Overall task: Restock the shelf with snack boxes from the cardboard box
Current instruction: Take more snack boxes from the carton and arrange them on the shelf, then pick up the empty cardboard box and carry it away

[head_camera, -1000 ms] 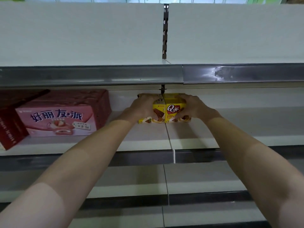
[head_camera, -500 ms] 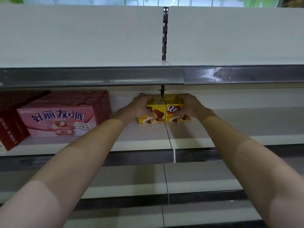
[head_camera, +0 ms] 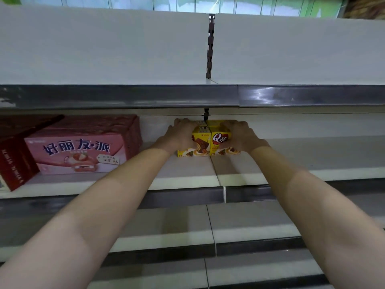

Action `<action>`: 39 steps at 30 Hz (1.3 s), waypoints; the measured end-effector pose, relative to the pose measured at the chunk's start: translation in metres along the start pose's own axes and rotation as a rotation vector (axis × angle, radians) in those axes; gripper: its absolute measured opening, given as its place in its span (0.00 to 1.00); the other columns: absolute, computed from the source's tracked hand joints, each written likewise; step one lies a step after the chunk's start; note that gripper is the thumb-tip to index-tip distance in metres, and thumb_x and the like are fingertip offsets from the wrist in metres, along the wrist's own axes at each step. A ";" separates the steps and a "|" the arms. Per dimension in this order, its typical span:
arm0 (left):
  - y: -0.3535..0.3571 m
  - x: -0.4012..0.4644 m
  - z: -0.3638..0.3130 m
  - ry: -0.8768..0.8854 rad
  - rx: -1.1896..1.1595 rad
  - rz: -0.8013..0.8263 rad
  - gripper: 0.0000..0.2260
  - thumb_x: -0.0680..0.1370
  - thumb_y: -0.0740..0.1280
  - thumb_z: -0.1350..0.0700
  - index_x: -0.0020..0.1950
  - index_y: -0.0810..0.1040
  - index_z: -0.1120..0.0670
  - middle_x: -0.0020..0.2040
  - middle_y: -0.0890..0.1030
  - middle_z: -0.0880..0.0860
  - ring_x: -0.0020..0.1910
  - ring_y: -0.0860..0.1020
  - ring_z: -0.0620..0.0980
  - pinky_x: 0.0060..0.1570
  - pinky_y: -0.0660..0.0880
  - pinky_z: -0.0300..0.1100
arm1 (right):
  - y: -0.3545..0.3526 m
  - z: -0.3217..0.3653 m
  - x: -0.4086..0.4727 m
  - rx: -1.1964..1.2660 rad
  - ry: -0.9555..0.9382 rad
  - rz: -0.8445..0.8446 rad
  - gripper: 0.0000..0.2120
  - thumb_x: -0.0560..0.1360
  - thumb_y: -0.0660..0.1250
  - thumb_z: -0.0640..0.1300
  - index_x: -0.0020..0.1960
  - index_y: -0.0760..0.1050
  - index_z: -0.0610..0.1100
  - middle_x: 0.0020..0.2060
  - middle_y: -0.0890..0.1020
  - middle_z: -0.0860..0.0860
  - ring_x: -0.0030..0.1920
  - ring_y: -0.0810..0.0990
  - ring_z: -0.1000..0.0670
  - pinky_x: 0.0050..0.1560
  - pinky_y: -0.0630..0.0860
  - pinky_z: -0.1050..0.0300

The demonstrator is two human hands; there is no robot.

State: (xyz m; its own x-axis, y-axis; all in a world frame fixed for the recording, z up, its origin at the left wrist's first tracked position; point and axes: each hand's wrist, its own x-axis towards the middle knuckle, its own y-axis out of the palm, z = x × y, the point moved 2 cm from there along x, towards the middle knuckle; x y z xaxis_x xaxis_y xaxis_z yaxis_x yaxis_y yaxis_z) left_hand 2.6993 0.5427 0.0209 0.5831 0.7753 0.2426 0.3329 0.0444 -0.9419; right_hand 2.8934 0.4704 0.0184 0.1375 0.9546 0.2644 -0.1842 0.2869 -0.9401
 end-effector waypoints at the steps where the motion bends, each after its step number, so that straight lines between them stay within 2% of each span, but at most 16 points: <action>1: -0.001 -0.001 -0.001 0.032 0.008 -0.017 0.38 0.69 0.75 0.47 0.77 0.64 0.43 0.65 0.73 0.58 0.65 0.67 0.63 0.66 0.68 0.57 | -0.002 0.003 -0.003 -0.016 -0.003 -0.023 0.39 0.65 0.79 0.56 0.72 0.69 0.50 0.68 0.74 0.46 0.66 0.71 0.38 0.65 0.71 0.40; 5: -0.002 0.002 -0.004 0.122 -0.078 -0.054 0.30 0.67 0.76 0.47 0.69 0.75 0.45 0.61 0.76 0.57 0.62 0.72 0.61 0.62 0.71 0.50 | -0.006 0.009 -0.011 0.001 0.037 -0.142 0.36 0.68 0.78 0.52 0.74 0.69 0.52 0.70 0.72 0.45 0.69 0.69 0.39 0.67 0.69 0.45; 7: -0.003 0.000 -0.009 0.178 -0.108 -0.113 0.23 0.69 0.76 0.53 0.64 0.78 0.48 0.59 0.76 0.57 0.62 0.72 0.60 0.58 0.71 0.46 | -0.006 0.013 -0.018 0.016 0.074 -0.178 0.34 0.70 0.77 0.49 0.73 0.70 0.48 0.69 0.72 0.43 0.68 0.70 0.37 0.67 0.70 0.45; 10: -0.001 -0.006 -0.025 0.268 -0.162 -0.130 0.17 0.73 0.71 0.62 0.61 0.80 0.57 0.59 0.76 0.60 0.62 0.70 0.59 0.52 0.64 0.41 | -0.007 0.020 -0.032 0.005 0.146 -0.236 0.30 0.71 0.75 0.45 0.71 0.71 0.43 0.66 0.73 0.40 0.66 0.70 0.36 0.65 0.70 0.47; 13: 0.000 -0.014 -0.040 0.405 -0.183 -0.104 0.13 0.73 0.73 0.57 0.55 0.81 0.60 0.59 0.79 0.62 0.60 0.75 0.60 0.56 0.67 0.42 | -0.013 0.026 -0.049 0.028 0.240 -0.263 0.26 0.73 0.73 0.44 0.69 0.73 0.41 0.63 0.74 0.38 0.64 0.71 0.37 0.63 0.70 0.50; 15: 0.003 -0.019 -0.048 0.502 -0.246 -0.097 0.12 0.74 0.73 0.58 0.56 0.82 0.58 0.62 0.79 0.58 0.62 0.75 0.57 0.62 0.70 0.44 | -0.013 0.028 -0.065 0.032 0.281 -0.280 0.23 0.74 0.73 0.46 0.66 0.75 0.40 0.60 0.75 0.38 0.61 0.73 0.37 0.60 0.71 0.48; 17: 0.005 -0.031 -0.061 0.557 -0.287 -0.075 0.11 0.75 0.70 0.62 0.58 0.81 0.59 0.60 0.77 0.53 0.60 0.73 0.51 0.59 0.68 0.41 | -0.011 0.029 -0.085 0.009 0.305 -0.325 0.20 0.73 0.72 0.44 0.63 0.76 0.40 0.58 0.76 0.38 0.59 0.74 0.37 0.58 0.72 0.47; 19: 0.008 -0.042 -0.074 0.559 -0.281 -0.053 0.12 0.76 0.70 0.61 0.59 0.80 0.58 0.58 0.77 0.55 0.59 0.74 0.54 0.56 0.71 0.43 | -0.008 0.030 -0.109 -0.012 0.359 -0.353 0.19 0.73 0.71 0.40 0.63 0.75 0.41 0.59 0.76 0.41 0.59 0.75 0.38 0.57 0.74 0.48; 22: 0.019 -0.058 -0.098 0.623 -0.319 0.020 0.15 0.74 0.69 0.58 0.61 0.79 0.54 0.56 0.79 0.54 0.56 0.77 0.53 0.55 0.74 0.43 | -0.007 0.030 -0.150 -0.005 0.453 -0.399 0.16 0.74 0.69 0.38 0.61 0.75 0.40 0.57 0.77 0.41 0.56 0.77 0.39 0.56 0.75 0.47; 24: 0.027 -0.074 -0.117 0.681 -0.324 0.049 0.16 0.74 0.67 0.55 0.61 0.79 0.51 0.55 0.81 0.54 0.55 0.78 0.54 0.54 0.76 0.44 | -0.006 0.026 -0.183 -0.010 0.531 -0.459 0.14 0.74 0.70 0.37 0.59 0.77 0.39 0.54 0.77 0.41 0.53 0.76 0.39 0.52 0.73 0.52; 26: 0.033 -0.094 -0.138 0.750 -0.327 0.105 0.12 0.74 0.68 0.54 0.58 0.79 0.50 0.52 0.82 0.53 0.51 0.80 0.55 0.51 0.78 0.48 | -0.004 0.023 -0.222 -0.015 0.616 -0.529 0.12 0.73 0.71 0.38 0.56 0.78 0.38 0.51 0.76 0.41 0.50 0.75 0.41 0.47 0.69 0.56; 28: 0.041 -0.114 -0.160 0.859 -0.356 0.161 0.09 0.74 0.68 0.57 0.54 0.80 0.53 0.49 0.82 0.54 0.48 0.80 0.56 0.49 0.78 0.51 | 0.000 0.019 -0.262 -0.044 0.686 -0.546 0.11 0.74 0.69 0.37 0.56 0.78 0.39 0.51 0.76 0.42 0.51 0.76 0.41 0.49 0.72 0.53; 31: 0.062 -0.143 -0.197 0.972 -0.361 0.238 0.08 0.73 0.68 0.57 0.52 0.80 0.53 0.47 0.82 0.53 0.48 0.80 0.56 0.48 0.78 0.49 | 0.008 0.012 -0.319 -0.048 0.792 -0.534 0.11 0.75 0.66 0.36 0.57 0.78 0.40 0.52 0.77 0.42 0.53 0.77 0.41 0.54 0.75 0.47; 34: 0.092 -0.181 -0.235 1.087 -0.367 0.328 0.03 0.74 0.68 0.61 0.46 0.78 0.56 0.43 0.80 0.53 0.47 0.80 0.56 0.45 0.76 0.47 | 0.021 0.002 -0.372 -0.053 0.910 -0.526 0.09 0.76 0.65 0.36 0.55 0.78 0.42 0.50 0.76 0.45 0.51 0.75 0.45 0.52 0.73 0.53; 36: 0.114 -0.204 -0.258 1.149 -0.340 0.393 0.06 0.74 0.67 0.60 0.50 0.80 0.56 0.46 0.81 0.54 0.47 0.80 0.55 0.46 0.77 0.49 | 0.033 -0.004 -0.409 -0.049 0.991 -0.539 0.08 0.76 0.66 0.36 0.54 0.78 0.42 0.48 0.77 0.45 0.52 0.76 0.45 0.51 0.72 0.54; 39: 0.152 -0.233 -0.288 1.182 -0.277 0.488 0.10 0.76 0.67 0.57 0.56 0.79 0.52 0.49 0.81 0.51 0.48 0.80 0.52 0.47 0.79 0.50 | 0.054 -0.013 -0.466 -0.027 1.133 -0.549 0.09 0.75 0.66 0.36 0.54 0.79 0.41 0.49 0.79 0.43 0.53 0.77 0.43 0.53 0.75 0.50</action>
State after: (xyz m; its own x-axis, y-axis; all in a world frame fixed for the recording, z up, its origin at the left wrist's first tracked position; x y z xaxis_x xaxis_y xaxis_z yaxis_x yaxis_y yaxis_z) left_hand 2.8279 0.1875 -0.1121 0.9330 -0.3505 0.0812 -0.0389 -0.3226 -0.9457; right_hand 2.8319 0.0397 -0.1584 0.9482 0.1019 0.3010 0.1800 0.6085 -0.7729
